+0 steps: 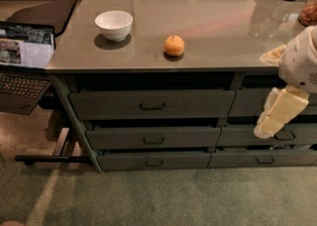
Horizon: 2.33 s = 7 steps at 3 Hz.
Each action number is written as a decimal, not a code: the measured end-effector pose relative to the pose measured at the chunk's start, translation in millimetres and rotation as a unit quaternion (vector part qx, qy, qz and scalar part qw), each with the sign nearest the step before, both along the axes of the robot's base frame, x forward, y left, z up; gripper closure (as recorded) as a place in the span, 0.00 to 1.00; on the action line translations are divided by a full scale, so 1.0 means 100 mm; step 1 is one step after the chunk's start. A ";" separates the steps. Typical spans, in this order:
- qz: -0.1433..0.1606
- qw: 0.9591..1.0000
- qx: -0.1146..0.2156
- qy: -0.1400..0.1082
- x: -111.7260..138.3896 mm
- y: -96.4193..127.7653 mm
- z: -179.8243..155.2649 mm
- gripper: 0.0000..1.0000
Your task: Open middle drawer
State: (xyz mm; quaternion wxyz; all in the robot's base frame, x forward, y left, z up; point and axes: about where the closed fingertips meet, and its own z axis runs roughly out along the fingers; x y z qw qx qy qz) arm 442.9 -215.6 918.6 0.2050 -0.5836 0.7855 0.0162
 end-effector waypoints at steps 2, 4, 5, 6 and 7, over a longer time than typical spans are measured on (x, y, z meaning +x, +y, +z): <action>0.004 0.991 0.124 -0.043 0.25 0.27 -0.82 0.00; 0.007 0.984 0.166 -0.062 0.46 0.51 -1.17 0.00; 0.019 0.985 0.165 -0.056 0.47 0.55 -1.28 0.00; 0.022 0.986 0.158 -0.036 0.52 0.55 -1.68 0.00; 0.018 0.988 0.154 -0.011 0.55 0.52 -2.16 0.00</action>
Offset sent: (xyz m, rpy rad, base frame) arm 0.0493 0.0453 -0.1384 0.4130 -0.1462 0.0041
